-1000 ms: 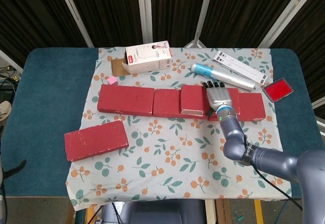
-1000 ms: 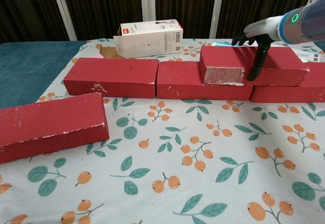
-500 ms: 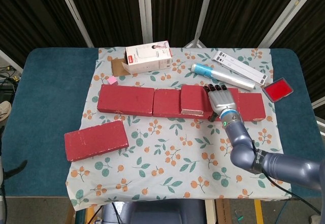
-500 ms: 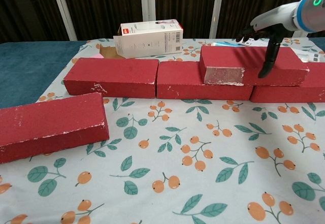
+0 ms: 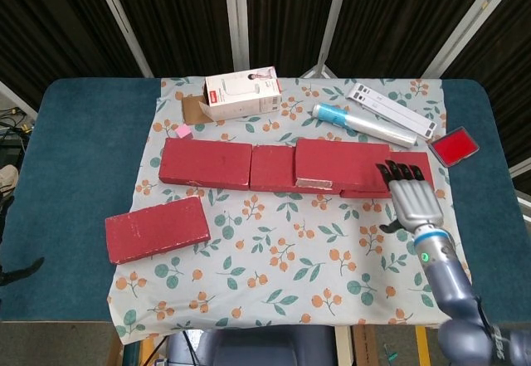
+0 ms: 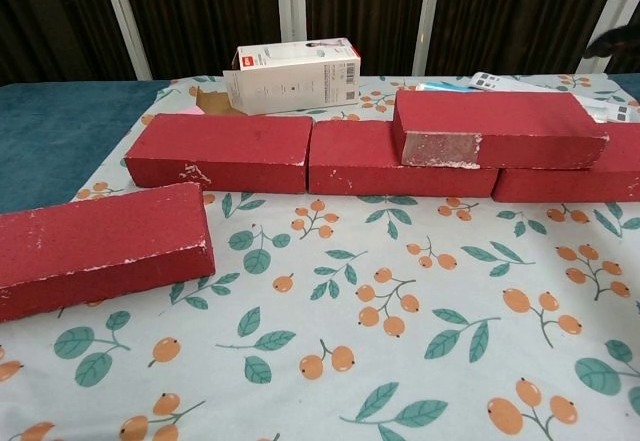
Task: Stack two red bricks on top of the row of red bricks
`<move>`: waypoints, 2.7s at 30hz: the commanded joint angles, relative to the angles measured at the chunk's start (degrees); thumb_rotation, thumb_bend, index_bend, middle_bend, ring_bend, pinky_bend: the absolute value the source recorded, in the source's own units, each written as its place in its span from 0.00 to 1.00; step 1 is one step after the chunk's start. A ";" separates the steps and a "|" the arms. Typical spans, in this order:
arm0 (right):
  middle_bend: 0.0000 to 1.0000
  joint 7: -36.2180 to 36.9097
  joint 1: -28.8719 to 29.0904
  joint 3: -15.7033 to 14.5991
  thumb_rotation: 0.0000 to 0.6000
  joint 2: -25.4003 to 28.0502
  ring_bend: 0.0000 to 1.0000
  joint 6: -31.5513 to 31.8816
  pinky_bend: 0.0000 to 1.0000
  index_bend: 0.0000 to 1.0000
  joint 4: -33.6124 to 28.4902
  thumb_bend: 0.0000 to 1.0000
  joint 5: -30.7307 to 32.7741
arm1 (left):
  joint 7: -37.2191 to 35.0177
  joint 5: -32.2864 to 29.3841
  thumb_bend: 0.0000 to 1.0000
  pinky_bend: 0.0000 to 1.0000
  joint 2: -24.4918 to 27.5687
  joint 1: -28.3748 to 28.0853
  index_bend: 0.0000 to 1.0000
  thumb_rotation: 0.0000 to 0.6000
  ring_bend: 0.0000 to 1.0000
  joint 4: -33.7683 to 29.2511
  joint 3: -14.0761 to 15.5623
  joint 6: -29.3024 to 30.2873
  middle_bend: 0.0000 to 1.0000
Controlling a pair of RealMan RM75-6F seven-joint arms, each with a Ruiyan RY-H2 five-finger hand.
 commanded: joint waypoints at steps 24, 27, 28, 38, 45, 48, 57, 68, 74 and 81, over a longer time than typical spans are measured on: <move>0.00 21.78 -36.69 -5.10 1.00 -14.43 0.00 28.11 0.00 0.00 25.21 0.02 -43.72 | 22.80 -34.13 0.00 0.14 18.50 -30.97 0.00 1.00 0.00 -20.22 -3.30 -32.80 0.00; 0.00 21.84 -37.15 -4.82 1.00 -14.24 0.00 27.08 0.00 0.00 24.94 0.02 -44.22 | 26.73 -40.00 0.00 0.14 13.62 -35.05 0.00 1.00 0.00 -20.22 -2.84 -29.27 0.00; 0.00 22.23 -37.26 -4.75 1.00 -14.17 0.00 26.46 0.00 0.00 24.66 0.02 -44.35 | 28.05 -41.91 0.00 0.14 11.62 -36.32 0.00 1.00 0.00 -20.22 -2.55 -27.73 0.00; 0.00 23.47 -38.65 -2.90 1.00 -13.35 0.00 23.86 0.00 0.00 23.60 0.02 -45.14 | 37.19 -63.02 0.00 0.08 -4.25 -46.35 0.00 1.00 0.00 -20.22 -1.76 -9.71 0.00; 0.00 24.08 -39.48 -1.40 1.00 -13.19 0.00 22.42 0.00 0.00 23.43 0.02 -44.90 | 40.07 -68.88 0.00 0.04 -10.70 -50.14 0.00 1.00 0.00 -20.22 -2.59 -1.68 0.00; 0.00 24.55 -39.84 -0.69 1.00 -13.30 0.00 22.13 0.00 0.00 23.26 0.02 -44.90 | 40.86 -70.25 0.00 0.03 -12.39 -51.22 0.00 1.00 0.00 -19.55 -2.98 0.21 0.00; 0.00 24.45 -40.53 0.37 1.00 -13.27 0.00 20.52 0.00 0.00 23.26 0.02 -45.73 | 42.45 -71.02 0.00 0.01 -18.68 -52.97 0.00 1.00 0.00 -13.10 -2.63 2.26 0.00; 0.00 24.14 -40.88 1.45 1.00 -13.58 0.00 18.57 0.00 0.00 23.42 0.02 -46.02 | 43.16 -67.82 0.00 0.01 -23.35 -53.04 0.00 1.00 0.00 -7.72 -1.34 3.28 0.00; 0.00 24.28 -41.19 2.15 1.00 -13.45 0.00 17.93 0.00 0.00 23.35 0.02 -46.00 | 43.23 -66.61 0.00 0.01 -24.84 -52.28 0.00 1.00 0.00 -5.94 -0.68 3.20 0.00; 0.00 24.10 -41.58 2.87 1.00 -13.42 0.00 17.37 0.00 0.00 23.30 0.02 -45.88 | 42.54 -64.32 0.00 0.00 -26.44 -51.34 0.00 1.00 0.00 -3.69 -0.03 0.85 0.00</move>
